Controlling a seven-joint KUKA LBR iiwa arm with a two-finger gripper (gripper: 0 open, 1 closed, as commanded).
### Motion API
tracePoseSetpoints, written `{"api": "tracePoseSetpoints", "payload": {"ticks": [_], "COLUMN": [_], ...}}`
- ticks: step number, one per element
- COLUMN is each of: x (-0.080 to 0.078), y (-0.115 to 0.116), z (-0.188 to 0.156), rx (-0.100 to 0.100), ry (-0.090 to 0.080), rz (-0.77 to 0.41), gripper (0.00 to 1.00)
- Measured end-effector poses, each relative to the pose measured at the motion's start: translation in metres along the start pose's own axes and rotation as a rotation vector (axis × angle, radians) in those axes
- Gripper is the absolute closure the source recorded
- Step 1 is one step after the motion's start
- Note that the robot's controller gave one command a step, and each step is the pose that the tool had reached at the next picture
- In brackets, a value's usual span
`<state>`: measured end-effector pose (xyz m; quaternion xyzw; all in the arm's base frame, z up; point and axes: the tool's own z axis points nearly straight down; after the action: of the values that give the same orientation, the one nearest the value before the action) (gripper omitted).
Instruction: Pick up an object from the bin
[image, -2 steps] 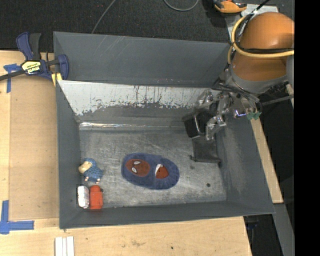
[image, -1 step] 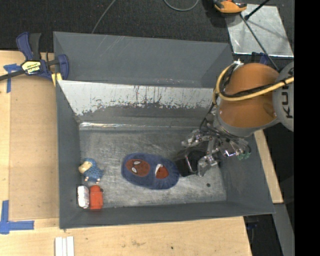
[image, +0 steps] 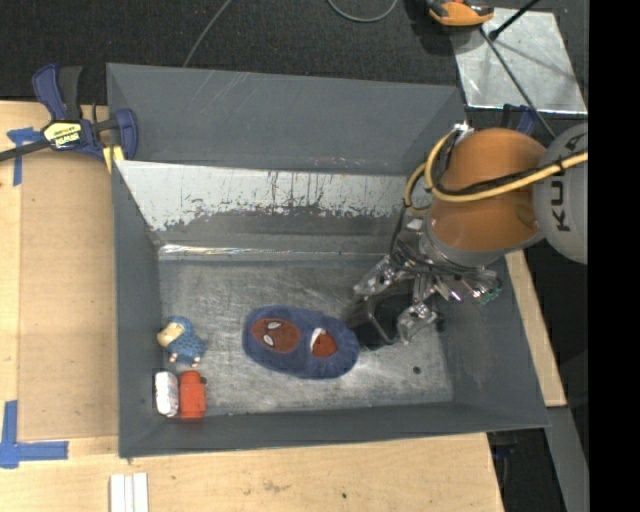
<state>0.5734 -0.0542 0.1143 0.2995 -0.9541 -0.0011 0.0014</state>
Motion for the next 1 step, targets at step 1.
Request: {"api": "tracePoseSetpoints", "payload": {"ticks": [1], "x": [0.0009], "y": [0.0178], "z": [-0.1482], "rx": [0.006], "ry": [-0.005], "rz": [-0.05], "gripper": [1.0]}}
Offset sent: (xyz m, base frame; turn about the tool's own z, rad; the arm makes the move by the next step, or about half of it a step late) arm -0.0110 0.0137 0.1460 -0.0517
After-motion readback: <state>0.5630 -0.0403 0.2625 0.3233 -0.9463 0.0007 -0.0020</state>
